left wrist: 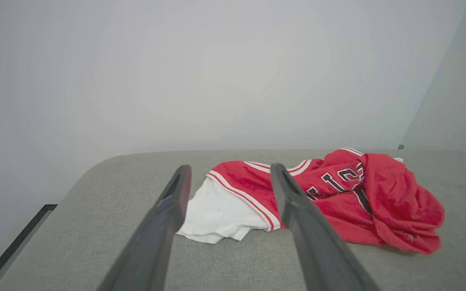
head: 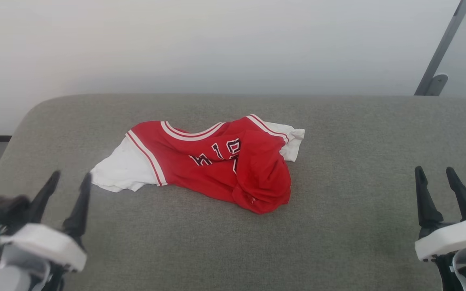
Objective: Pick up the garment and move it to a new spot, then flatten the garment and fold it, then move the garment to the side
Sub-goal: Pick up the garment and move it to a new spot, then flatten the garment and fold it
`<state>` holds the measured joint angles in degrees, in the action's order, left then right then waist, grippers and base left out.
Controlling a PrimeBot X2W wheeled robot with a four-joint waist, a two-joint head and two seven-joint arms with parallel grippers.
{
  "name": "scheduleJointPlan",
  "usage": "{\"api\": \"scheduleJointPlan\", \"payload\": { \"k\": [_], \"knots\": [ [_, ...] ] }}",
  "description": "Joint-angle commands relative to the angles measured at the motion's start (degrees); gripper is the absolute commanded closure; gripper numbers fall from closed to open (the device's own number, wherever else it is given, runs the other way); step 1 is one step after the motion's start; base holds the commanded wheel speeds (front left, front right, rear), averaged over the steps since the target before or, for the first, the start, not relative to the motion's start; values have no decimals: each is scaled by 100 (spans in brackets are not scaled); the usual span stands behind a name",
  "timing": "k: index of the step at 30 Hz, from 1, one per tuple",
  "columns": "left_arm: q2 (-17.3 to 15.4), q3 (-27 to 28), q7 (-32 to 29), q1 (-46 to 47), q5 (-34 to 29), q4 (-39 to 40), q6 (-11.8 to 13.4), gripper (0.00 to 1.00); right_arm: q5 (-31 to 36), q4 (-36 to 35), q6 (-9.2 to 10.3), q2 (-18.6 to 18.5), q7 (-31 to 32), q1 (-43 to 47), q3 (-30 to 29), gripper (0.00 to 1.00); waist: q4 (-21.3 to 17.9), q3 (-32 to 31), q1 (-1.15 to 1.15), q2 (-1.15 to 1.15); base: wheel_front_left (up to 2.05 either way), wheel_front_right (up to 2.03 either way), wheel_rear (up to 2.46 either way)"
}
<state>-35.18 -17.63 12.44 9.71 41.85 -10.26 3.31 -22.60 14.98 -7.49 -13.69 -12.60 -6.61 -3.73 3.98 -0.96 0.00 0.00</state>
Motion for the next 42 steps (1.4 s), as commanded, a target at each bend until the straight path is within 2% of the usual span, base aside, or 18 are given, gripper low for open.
{"api": "scheduleJointPlan", "payload": {
  "k": [1,9,19,31,42],
  "knots": [
    [-15,101,78,-167,58,59,44,0,26,-37,0,33,12,67,-15,0,18,-16,0,0,0,0,0],
    [-16,700,261,-999,182,264,61,0,94,-157,0,126,62,168,-129,0,75,-81,0,0,0,0,0],
    [105,978,278,-1200,66,365,-41,0,118,-244,0,160,111,224,-179,0,105,-107,0,0,0,0,0],
    [268,1069,282,-1218,-21,402,-147,0,93,-278,1,172,142,251,-175,0,152,-70,0,0,0,0,0],
    [560,898,282,-902,-122,465,-202,0,93,-45,0,-58,308,-380,163,0,602,326,0,0,0,0,0]
  ]
}}
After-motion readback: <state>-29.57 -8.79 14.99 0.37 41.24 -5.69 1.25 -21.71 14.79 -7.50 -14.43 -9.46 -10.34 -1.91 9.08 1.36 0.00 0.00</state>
